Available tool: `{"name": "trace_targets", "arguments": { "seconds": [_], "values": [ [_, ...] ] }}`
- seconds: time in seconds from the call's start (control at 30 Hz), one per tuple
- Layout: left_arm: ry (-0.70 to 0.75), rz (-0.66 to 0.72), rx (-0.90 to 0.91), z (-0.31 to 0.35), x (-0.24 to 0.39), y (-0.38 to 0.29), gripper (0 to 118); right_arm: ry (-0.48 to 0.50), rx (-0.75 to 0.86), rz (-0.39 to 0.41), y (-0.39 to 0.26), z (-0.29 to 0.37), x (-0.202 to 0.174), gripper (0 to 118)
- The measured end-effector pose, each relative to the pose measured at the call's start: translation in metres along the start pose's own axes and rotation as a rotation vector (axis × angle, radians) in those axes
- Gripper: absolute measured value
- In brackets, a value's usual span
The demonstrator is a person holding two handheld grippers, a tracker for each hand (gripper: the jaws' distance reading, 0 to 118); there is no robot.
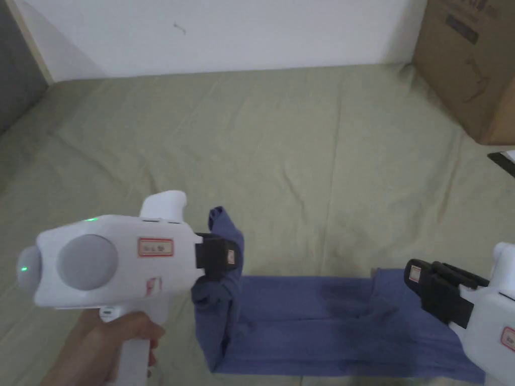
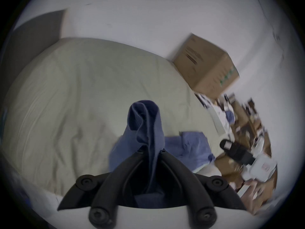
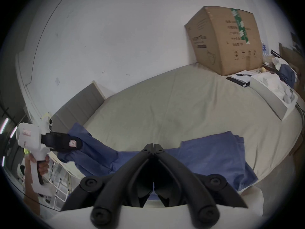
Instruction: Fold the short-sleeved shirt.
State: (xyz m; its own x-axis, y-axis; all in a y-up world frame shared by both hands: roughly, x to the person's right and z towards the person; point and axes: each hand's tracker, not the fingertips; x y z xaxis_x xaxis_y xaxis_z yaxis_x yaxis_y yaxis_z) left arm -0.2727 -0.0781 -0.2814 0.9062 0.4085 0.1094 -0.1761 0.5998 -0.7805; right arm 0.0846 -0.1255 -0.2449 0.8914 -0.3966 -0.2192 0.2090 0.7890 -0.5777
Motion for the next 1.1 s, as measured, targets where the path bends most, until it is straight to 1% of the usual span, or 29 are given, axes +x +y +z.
{"name": "trace_targets", "arguments": {
  "seconds": [0.07, 0.1, 0.13, 0.2, 0.23, 0.27, 0.3, 0.33, 0.4, 0.43, 0.5, 0.57, 0.7, 0.73, 0.77, 0.8, 0.83, 0.87, 1.0, 1.1],
  "values": [
    [-0.021, -0.051, -0.086, -0.042, 0.023, -0.002, 5, -0.020, 0.018, -0.023, 0.001, 0.008, 0.014, 0],
    [-0.026, -0.053, -0.122, -0.059, 0.033, -0.003, 5, -0.031, 0.024, -0.035, 0.000, 0.012, 0.020, 0],
    [-0.043, -0.020, -0.154, -0.078, 0.041, -0.005, 5, -0.041, 0.030, -0.052, 0.000, 0.015, 0.026, 0],
    [-0.046, -0.030, -0.202, -0.110, 0.055, -0.010, 7, -0.050, 0.035, -0.078, -0.001, 0.021, 0.038, 0],
    [-0.038, -0.045, -0.210, -0.123, 0.060, -0.014, 12, -0.057, 0.039, -0.090, -0.002, 0.023, 0.044, 0],
    [-0.031, -0.092, -0.233, -0.134, 0.067, -0.017, 24, -0.065, 0.041, -0.100, -0.003, 0.025, 0.048, 0],
    [-0.013, -0.097, -0.249, -0.141, 0.073, -0.020, 46, -0.074, 0.041, -0.107, -0.003, 0.026, 0.051, 0],
    [-0.017, -0.099, -0.266, -0.149, 0.076, -0.022, 64, -0.080, 0.041, -0.115, -0.004, 0.027, 0.054, 0],
    [-0.038, -0.091, -0.299, -0.156, 0.076, -0.023, 97, -0.084, 0.041, -0.132, -0.005, 0.027, 0.059, 0],
    [-0.046, -0.077, -0.294, -0.157, 0.078, -0.022, 100, -0.084, 0.042, -0.139, -0.006, 0.027, 0.060, 0],
    [-0.038, -0.043, -0.252, -0.148, 0.073, -0.016, 100, -0.082, 0.038, -0.141, -0.008, 0.027, 0.060, 0],
    [0.001, -0.035, -0.214, -0.135, 0.068, -0.008, 100, -0.080, 0.029, -0.133, -0.009, 0.025, 0.057, 0],
    [0.017, 0.009, -0.159, -0.104, 0.041, 0.001, 98, -0.059, 0.015, -0.124, -0.013, 0.019, 0.051, 0],
    [0.033, 0.016, -0.141, -0.097, 0.033, 0.000, 94, -0.055, 0.012, -0.123, -0.014, 0.018, 0.049, 0],
    [0.053, 0.014, -0.135, -0.094, 0.027, -0.002, 79, -0.049, 0.006, -0.121, -0.014, 0.016, 0.048, 0],
    [0.081, 0.009, -0.140, -0.097, 0.022, -0.005, 39, -0.047, 0.001, -0.121, -0.015, 0.014, 0.045, 0],
    [0.123, 0.000, -0.165, -0.100, 0.019, -0.008, 7, -0.044, -0.001, -0.120, -0.016, 0.012, 0.044, 0],
    [0.154, -0.032, -0.196, -0.103, 0.018, -0.013, 0, -0.036, -0.005, -0.118, -0.016, 0.011, 0.043, 0],
    [0.035, 0.040, -0.236, -0.122, 0.020, -0.031, 0, -0.021, -0.014, -0.102, -0.016, 0.009, 0.038, 0],
    [0.023, -0.001, -0.248, -0.142, 0.035, -0.039, 0, -0.027, -0.010, -0.070, -0.015, 0.010, 0.037, 0]
  ]
}}
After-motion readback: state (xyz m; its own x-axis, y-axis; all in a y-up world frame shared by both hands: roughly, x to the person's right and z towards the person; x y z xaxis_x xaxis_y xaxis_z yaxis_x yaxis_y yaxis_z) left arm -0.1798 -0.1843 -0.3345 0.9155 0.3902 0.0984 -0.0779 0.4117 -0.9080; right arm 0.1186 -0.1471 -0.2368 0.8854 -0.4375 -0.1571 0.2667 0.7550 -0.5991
